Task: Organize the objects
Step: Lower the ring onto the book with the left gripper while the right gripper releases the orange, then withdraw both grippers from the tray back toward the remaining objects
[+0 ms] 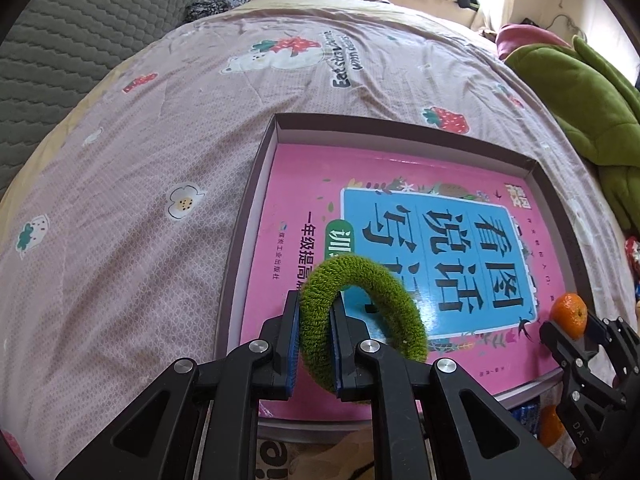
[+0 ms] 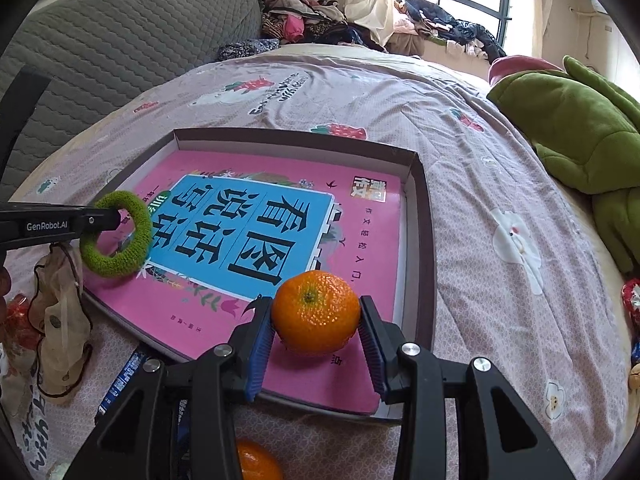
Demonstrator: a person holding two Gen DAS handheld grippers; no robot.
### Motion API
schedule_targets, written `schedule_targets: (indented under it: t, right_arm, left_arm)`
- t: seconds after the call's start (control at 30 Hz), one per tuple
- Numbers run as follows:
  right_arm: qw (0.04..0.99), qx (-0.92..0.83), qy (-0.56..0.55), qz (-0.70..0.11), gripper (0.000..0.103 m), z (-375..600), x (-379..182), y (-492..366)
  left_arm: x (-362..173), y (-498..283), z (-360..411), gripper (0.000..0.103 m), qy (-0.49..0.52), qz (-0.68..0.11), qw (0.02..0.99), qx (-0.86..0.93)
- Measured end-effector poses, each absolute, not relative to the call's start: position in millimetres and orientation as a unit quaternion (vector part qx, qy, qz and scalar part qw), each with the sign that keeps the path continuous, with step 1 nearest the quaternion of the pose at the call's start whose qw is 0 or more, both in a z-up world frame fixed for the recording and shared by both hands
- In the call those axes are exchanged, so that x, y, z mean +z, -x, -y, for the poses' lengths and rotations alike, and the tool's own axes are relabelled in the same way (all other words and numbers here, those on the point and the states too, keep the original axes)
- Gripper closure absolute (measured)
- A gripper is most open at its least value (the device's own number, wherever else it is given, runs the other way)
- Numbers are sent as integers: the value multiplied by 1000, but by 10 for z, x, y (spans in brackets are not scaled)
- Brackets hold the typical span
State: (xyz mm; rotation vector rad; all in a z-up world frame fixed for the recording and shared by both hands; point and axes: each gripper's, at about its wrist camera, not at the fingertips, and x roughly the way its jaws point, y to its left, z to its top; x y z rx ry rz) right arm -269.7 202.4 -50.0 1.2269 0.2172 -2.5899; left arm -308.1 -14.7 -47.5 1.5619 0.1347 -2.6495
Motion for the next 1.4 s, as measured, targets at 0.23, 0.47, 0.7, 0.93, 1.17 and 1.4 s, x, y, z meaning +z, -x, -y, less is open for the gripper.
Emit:
schedule_targets:
  t: [0.23,0.47,0.7,0.93,1.17,1.4]
  right_arm:
    - [132,-894,-421,-83,61,-2003,-487,2696]
    - [131,-896,-417,-77,56,-2014,-439,2696]
    - [131,-898,-414,-64,55,-2051,-355,2682]
    - [132,-909,-389,-63,55,-2056,-112,2570]
    - [141,-920,-361,-63,51,-2015,164,2392]
    - [144,-930,-330,-67,49,-1993,415,2169]
  left_arm:
    - [-538,3107,171,81,-519,-41,36,-853]
    - [-447,3073,209,57,-513,-56,29,-856]
    - [-239,2956,252,47,-489,-62,34,-869]
    - [-21,2738,251,34,-462,-60,28,-884]
    - [174,2485,245,31,-434,-52,28,-899]
    - [401,2181,275,30,-398,-45,29,-916]
